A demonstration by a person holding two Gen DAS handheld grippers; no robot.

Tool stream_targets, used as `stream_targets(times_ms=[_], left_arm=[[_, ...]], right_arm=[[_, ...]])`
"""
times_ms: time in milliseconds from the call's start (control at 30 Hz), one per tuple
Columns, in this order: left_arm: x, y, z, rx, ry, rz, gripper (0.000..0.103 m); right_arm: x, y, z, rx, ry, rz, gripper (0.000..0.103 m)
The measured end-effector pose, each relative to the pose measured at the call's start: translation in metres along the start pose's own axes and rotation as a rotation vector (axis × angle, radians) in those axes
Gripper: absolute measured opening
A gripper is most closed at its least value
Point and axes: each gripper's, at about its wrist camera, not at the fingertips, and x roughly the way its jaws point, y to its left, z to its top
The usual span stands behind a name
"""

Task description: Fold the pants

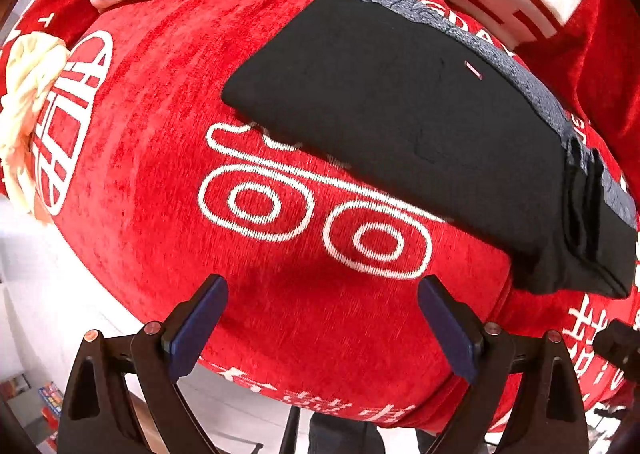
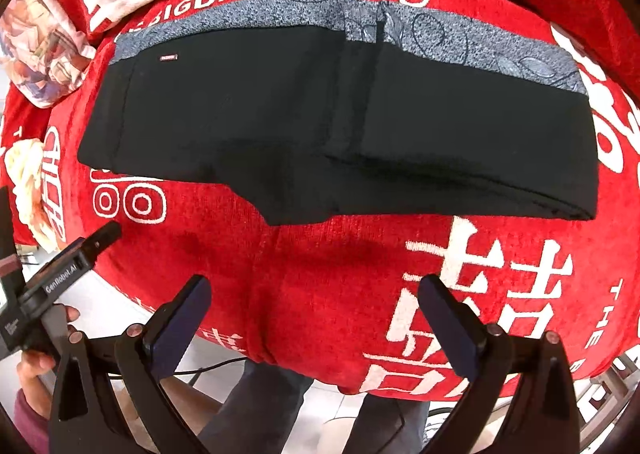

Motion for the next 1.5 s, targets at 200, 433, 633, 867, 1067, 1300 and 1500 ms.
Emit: stream_targets(times_ms=[200, 433, 633, 867, 1067, 1300, 1500], left_arm=[[-0.002, -0.001, 0.007, 0.005, -0.002, -0.003, 0.096], [0.000, -0.006, 0.018, 0.009, -0.003, -0.004, 0.096], [0.006, -0.012, 0.028, 0.003, -0.003, -0.006, 0.096], [0.013, -0.012, 0.040, -0.002, -0.002, -0.015, 0.096], [0.016, -0.004, 0.052, -0.011, -0.004, -0.017, 0.096], [0.021, -0.001, 0.067, -0.009, -0.009, -0.031, 0.096], [0.027, 0.033, 0.084, -0.150, -0.051, -0.219, 0.096]], right_arm=[[-0.001, -0.001, 0.004, 0.001, 0.001, -0.002, 0.103], [0.000, -0.007, 0.007, 0.015, -0.002, 0.021, 0.103], [0.009, -0.007, 0.007, 0.020, 0.013, 0.025, 0.103], [0.022, -0.004, 0.005, 0.035, 0.022, 0.048, 0.103], [0.027, -0.001, 0.005, 0.035, 0.021, 0.074, 0.103], [0.029, -0.002, 0.004, 0.044, 0.019, 0.087, 0.103], [0.025, 0.002, 0.003, 0.027, 0.012, 0.139, 0.103]])
